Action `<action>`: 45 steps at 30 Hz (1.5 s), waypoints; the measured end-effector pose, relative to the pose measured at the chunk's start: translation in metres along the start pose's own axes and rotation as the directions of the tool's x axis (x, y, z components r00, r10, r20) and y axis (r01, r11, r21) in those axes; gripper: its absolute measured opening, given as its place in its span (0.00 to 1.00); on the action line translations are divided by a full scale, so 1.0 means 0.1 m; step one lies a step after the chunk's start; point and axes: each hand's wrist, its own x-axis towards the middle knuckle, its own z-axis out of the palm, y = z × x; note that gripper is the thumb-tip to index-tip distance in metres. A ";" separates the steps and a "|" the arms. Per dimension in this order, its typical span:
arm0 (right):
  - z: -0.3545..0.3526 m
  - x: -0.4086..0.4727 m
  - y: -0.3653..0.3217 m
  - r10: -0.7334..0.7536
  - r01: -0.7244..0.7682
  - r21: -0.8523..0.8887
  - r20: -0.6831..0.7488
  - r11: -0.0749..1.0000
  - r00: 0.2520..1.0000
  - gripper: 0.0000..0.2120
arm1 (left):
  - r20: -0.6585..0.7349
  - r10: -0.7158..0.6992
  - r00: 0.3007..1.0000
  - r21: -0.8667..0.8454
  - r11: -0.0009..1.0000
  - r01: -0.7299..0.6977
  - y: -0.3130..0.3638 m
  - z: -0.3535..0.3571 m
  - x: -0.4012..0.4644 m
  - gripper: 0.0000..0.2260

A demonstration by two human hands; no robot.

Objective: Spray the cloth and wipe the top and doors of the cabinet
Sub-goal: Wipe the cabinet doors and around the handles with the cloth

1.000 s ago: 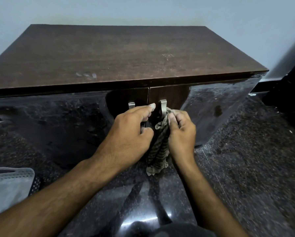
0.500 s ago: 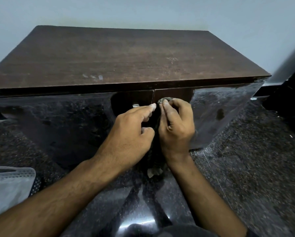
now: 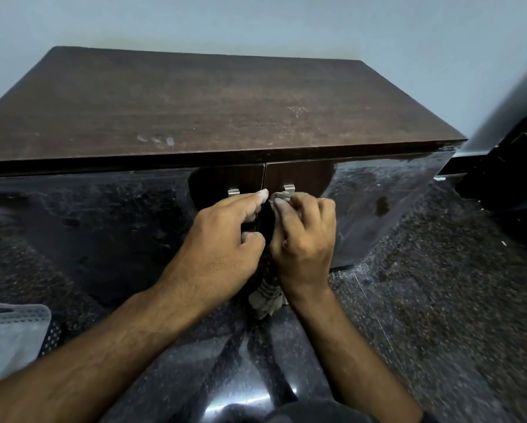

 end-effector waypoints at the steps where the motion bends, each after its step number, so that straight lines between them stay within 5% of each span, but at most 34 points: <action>1: 0.01 0.06 0.01 0.006 -0.006 0.017 -0.031 1.000 1.000 0.04 | 0.001 0.006 1.000 0.002 1.000 -0.006 0.00 0.01 0.00 0.28; 4: 0.02 0.24 0.04 0.046 -0.042 0.029 -0.149 0.999 0.988 0.05 | 0.003 0.022 1.000 0.005 1.000 -0.022 -0.01 0.01 0.01 0.28; 13: -0.02 0.26 0.07 -0.108 0.108 0.027 0.009 0.994 0.994 0.08 | 0.007 0.035 0.999 0.011 0.999 -0.035 0.03 0.03 0.03 0.28; 19: 0.00 0.04 0.02 0.110 -0.115 0.081 0.057 0.990 0.992 0.04 | -0.011 0.013 1.000 -0.017 1.000 -0.013 0.04 -0.03 0.00 0.28; 32: -0.02 0.15 -0.05 0.036 -0.040 0.073 0.046 0.997 0.998 0.03 | 0.060 -0.015 0.998 -0.049 0.999 0.018 0.03 0.05 0.03 0.31; 37: 0.00 0.10 0.07 0.311 -0.271 0.277 -0.113 0.922 0.944 0.06 | 0.136 -0.056 0.989 -0.166 0.983 0.079 -0.01 0.08 0.03 0.34; 45: -0.02 -0.25 -0.01 0.503 -0.470 0.400 0.026 0.787 0.864 0.13 | 0.193 -0.092 0.977 -0.198 0.971 0.131 -0.09 0.10 0.06 0.34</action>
